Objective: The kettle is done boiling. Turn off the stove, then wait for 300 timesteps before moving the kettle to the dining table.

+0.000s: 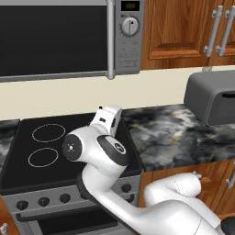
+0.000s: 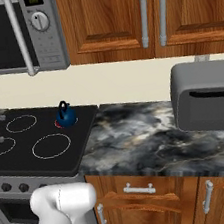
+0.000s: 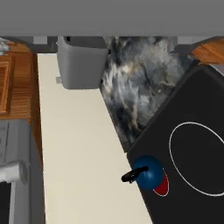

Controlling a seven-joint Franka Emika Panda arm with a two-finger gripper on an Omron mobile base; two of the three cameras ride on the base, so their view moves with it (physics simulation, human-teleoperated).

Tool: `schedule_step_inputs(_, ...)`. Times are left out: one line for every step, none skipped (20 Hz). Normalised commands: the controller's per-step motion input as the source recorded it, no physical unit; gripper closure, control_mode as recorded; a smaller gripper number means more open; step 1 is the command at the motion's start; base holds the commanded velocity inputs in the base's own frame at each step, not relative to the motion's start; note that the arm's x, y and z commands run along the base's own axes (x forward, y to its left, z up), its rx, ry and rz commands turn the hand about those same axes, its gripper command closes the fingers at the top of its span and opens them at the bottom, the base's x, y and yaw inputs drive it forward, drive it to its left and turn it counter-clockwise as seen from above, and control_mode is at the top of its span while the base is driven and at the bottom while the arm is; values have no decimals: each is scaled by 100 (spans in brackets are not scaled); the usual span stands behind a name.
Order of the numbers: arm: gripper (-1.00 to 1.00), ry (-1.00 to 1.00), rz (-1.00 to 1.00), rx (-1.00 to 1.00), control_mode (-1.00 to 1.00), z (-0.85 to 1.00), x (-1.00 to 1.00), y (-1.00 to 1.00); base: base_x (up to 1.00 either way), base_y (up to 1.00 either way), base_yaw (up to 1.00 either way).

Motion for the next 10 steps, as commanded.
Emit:
schedule_step_inputs(-100, 0, 11, -22, -100, -16, -3, 31, 0, 0, 0)
schedule_step_inputs(-100, 0, 11, -22, -100, -16, -2, 29, 0, 0, 0)
schedule_step_inputs(-100, 0, 11, -21, -100, -15, -3, 28, 0, 0, 0)
schedule_step_inputs(-100, 0, 11, -21, -100, -17, -1, 29, 0, 0, 0)
schedule_step_inputs(-100, 0, 11, -21, -100, -17, -1, 29, 0, 0, 0)
schedule_step_inputs(-100, 0, 11, -21, -100, -17, 0, 31, 0, 0, 0)
schedule_step_inputs(-100, 0, 11, -21, -100, -20, 0, 32, 0, 0, 0)
schedule_step_inputs(-100, 0, 10, -21, -100, -20, 0, 33, 0, 0, 0)
schedule_step_inputs(-100, 0, 10, -21, -100, -24, 0, 32, 0, 0, 0)
schedule_step_inputs(-100, 0, 10, -21, -100, -24, 0, 32, 0, 0, 0)
